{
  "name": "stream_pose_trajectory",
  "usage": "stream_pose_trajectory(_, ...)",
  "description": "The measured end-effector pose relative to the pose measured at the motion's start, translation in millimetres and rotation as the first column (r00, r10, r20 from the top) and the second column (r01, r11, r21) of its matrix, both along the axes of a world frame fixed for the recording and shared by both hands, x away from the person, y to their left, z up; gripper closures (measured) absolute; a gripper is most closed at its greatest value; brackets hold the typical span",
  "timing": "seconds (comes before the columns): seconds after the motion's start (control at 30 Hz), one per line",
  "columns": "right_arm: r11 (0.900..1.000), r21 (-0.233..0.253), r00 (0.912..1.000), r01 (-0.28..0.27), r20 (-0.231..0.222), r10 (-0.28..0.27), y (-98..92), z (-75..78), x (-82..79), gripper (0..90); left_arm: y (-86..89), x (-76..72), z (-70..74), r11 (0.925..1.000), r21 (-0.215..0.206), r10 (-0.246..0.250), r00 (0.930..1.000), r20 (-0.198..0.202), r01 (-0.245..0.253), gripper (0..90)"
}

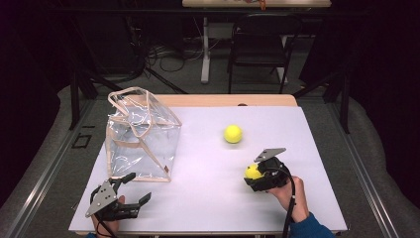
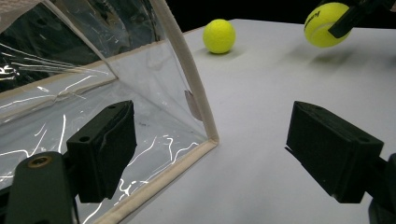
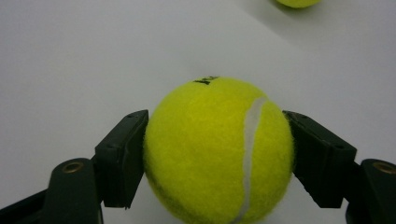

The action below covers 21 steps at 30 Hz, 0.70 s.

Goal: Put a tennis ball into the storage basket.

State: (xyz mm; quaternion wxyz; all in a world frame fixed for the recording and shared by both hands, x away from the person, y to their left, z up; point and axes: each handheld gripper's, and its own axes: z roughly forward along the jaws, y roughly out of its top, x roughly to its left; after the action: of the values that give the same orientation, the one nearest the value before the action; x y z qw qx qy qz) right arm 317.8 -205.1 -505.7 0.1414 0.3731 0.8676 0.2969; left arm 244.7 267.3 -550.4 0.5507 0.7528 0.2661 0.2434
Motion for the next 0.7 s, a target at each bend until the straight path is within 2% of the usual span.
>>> stream_pose_trajectory(0.7, 0.999, -0.012, 0.9985, -0.049, 0.026, 0.049, 15.2, 7.4, 4.0, 25.8, 0.1, 0.1, 0.0, 1.0, 0.001, 0.002, 1.0, 0.0, -0.002, 15.9)
